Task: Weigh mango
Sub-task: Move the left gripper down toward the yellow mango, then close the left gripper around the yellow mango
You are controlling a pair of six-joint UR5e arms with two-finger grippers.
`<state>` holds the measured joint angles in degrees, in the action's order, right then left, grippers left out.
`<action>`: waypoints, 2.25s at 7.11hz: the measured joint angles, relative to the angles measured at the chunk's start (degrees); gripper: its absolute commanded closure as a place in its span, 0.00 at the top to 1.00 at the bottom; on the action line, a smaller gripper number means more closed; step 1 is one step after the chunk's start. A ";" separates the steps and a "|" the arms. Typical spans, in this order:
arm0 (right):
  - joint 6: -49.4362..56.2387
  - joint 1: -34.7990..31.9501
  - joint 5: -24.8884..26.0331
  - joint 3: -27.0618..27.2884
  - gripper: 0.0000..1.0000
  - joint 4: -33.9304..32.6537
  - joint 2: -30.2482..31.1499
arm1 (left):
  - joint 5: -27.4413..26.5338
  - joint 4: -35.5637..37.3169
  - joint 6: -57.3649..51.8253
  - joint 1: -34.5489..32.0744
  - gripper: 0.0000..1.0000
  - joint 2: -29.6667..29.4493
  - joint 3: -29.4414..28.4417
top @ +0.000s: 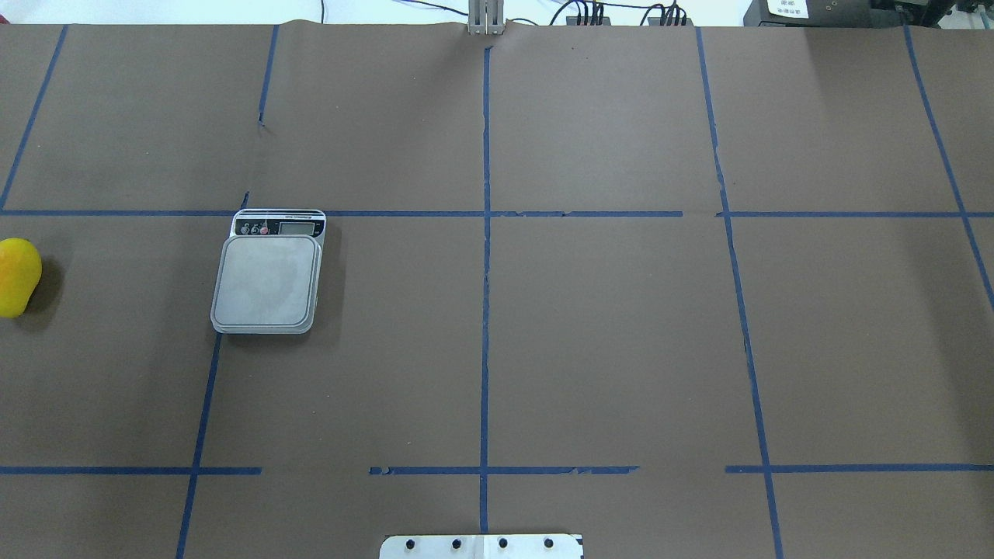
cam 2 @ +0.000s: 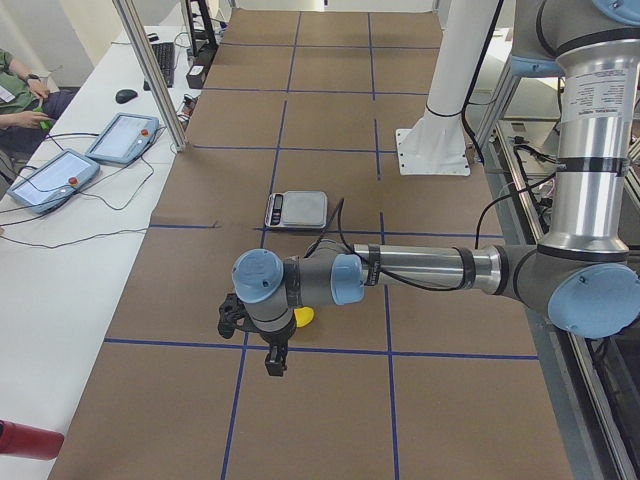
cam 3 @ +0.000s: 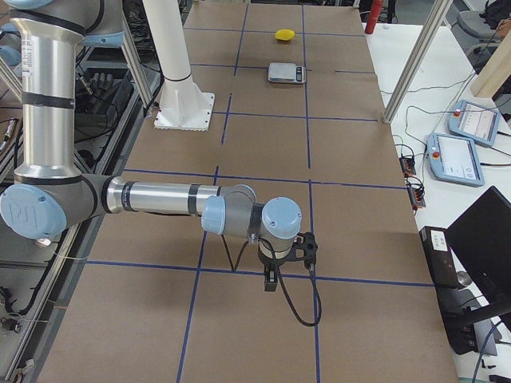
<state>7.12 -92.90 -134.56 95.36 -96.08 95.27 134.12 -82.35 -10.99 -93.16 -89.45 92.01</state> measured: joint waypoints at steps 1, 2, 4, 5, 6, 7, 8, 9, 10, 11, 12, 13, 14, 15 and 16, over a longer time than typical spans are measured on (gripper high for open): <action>0.00 0.00 0.00 0.00 1.00 -0.01 0.00 | -0.02 -0.02 -0.03 -0.01 1.00 -0.13 0.13; 0.00 0.00 0.00 0.00 1.00 -0.04 0.00 | -0.06 -0.04 -0.11 -0.05 1.00 -0.29 0.40; 0.00 0.00 0.00 0.00 1.00 -0.07 0.00 | -0.03 -0.01 -0.15 -0.04 1.00 -0.53 0.97; 0.00 0.00 0.00 0.00 1.00 -0.07 0.01 | -0.03 -0.13 0.02 0.04 1.00 -0.69 1.44; -0.02 0.00 0.00 0.00 1.00 -0.08 0.03 | -0.06 -0.65 0.97 0.61 1.00 -0.76 1.96; -0.04 0.00 0.00 0.00 1.00 -0.06 0.04 | -0.06 -2.95 3.93 2.06 1.00 -0.54 2.28; -0.02 0.00 0.00 0.00 1.00 -0.02 0.04 | -0.05 -7.95 9.25 3.91 1.00 0.37 2.30; -0.01 0.00 0.00 0.00 1.00 -0.02 0.04 | -0.09 -14.92 16.34 6.35 1.00 2.08 2.28; 0.00 0.00 0.00 0.00 1.00 -0.05 0.04 | -0.18 -22.69 24.67 10.03 1.00 3.95 2.19; 0.00 0.00 0.00 0.00 1.00 -0.06 0.04 | -0.30 -29.40 32.48 14.24 1.00 5.23 1.79; 0.00 0.00 0.00 0.00 1.00 -0.07 0.06 | -0.77 -34.44 37.87 17.83 1.00 5.88 0.75; 0.00 0.00 0.00 0.00 1.00 -0.07 0.06 | -1.87 -38.50 41.30 20.66 1.00 6.16 -0.84; 0.00 0.00 0.00 0.00 1.00 -0.06 0.03 | -2.98 -41.72 43.56 22.78 1.00 6.23 -2.51; 0.00 0.00 0.00 0.00 1.00 -0.02 0.01 | -3.95 -44.29 45.10 24.56 1.00 6.21 -4.03; 0.00 0.00 0.00 0.00 1.00 -0.02 0.01 | -4.63 -45.77 45.85 25.85 1.00 6.02 -5.21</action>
<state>7.12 -92.90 -134.56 95.36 -96.09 95.28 129.49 -128.13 34.86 -67.31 -83.44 86.81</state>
